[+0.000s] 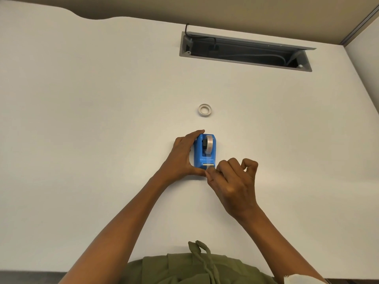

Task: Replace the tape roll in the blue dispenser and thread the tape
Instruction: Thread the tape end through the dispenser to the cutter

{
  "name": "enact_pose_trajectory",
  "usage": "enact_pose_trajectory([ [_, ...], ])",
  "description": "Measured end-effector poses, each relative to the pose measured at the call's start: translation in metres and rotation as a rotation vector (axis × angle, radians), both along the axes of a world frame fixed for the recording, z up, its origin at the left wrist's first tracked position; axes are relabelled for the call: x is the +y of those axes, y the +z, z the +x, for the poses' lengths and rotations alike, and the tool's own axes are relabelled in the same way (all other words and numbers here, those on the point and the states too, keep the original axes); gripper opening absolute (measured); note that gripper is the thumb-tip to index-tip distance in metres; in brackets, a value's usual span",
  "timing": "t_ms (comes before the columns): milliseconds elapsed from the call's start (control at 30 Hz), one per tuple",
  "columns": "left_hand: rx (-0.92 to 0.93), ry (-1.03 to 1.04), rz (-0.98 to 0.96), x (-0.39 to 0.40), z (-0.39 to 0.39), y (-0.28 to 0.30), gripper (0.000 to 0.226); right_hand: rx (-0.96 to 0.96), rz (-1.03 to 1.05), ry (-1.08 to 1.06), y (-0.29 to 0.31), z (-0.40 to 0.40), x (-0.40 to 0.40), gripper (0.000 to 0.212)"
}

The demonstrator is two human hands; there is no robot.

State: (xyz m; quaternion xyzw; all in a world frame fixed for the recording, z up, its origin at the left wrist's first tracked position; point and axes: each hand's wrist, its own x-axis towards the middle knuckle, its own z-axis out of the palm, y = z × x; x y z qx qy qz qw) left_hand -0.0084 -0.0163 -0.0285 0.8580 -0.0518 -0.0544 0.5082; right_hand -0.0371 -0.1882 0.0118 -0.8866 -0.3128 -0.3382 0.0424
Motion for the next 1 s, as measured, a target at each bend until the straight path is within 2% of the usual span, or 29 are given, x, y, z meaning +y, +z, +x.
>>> enact_pose_trajectory([
  [333, 0.015, 0.006, 0.014, -0.001, 0.001, 0.0, 0.098, -0.001, 0.001, -0.02, 0.001, -0.006, 0.004, 0.012],
  [733, 0.026, -0.089, 0.057, 0.007, 0.004, -0.003, 0.11, 0.126, 0.005, -0.036, -0.008, -0.01, 0.0, 0.011],
  [1000, 0.039, -0.085, 0.057, 0.006, 0.002, 0.0, 0.113, 0.138, 0.015, -0.085, -0.014, -0.012, 0.004, 0.009],
])
